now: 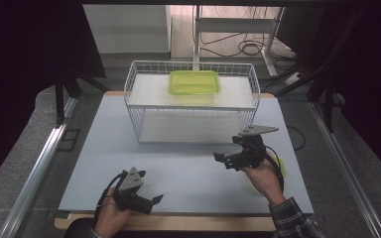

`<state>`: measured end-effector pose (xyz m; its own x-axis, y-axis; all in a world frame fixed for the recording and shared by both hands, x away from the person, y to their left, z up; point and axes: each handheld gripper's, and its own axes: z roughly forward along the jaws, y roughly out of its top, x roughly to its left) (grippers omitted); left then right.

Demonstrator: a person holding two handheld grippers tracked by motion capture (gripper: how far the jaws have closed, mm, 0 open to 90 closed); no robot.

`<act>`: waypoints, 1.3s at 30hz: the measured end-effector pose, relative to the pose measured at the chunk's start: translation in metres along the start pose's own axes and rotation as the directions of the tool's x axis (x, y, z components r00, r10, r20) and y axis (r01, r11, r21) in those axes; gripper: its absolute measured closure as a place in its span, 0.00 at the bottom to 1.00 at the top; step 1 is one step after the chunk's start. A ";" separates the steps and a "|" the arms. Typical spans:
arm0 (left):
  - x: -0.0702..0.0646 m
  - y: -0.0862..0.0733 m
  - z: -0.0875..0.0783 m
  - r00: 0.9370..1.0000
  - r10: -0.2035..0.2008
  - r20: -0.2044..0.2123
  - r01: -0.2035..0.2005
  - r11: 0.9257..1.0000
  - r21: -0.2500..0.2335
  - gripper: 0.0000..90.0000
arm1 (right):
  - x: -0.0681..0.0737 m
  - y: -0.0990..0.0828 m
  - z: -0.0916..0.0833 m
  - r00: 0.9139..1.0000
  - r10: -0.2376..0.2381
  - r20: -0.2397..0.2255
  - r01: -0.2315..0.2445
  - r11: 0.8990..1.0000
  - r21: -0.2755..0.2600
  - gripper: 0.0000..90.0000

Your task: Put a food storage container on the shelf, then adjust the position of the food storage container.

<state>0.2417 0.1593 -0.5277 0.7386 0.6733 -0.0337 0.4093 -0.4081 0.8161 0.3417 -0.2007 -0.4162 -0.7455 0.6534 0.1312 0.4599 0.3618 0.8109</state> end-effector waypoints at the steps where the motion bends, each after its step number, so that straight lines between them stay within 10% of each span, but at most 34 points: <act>1: 0.000 0.000 0.000 1.000 0.004 0.001 -0.004 1.000 0.003 0.00 | 0.000 0.000 0.000 1.000 0.000 0.000 0.000 1.000 0.000 0.04; 25: 0.001 0.000 -0.003 1.000 -0.002 -0.026 0.002 1.000 -0.012 0.00 | 0.008 -0.056 0.018 1.000 0.017 0.005 -0.017 0.998 0.059 0.04; 39: 0.001 0.000 -0.003 1.000 -0.002 -0.028 0.001 1.000 -0.009 0.00 | -0.017 -0.057 -0.006 0.983 0.067 0.169 -0.082 0.993 0.082 0.12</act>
<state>0.2408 0.1618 -0.5261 0.7226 0.6911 -0.0187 0.4053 -0.4015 0.8213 0.3256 -0.2365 -0.4612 -0.6208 0.7791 0.0870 0.5575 0.3607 0.7478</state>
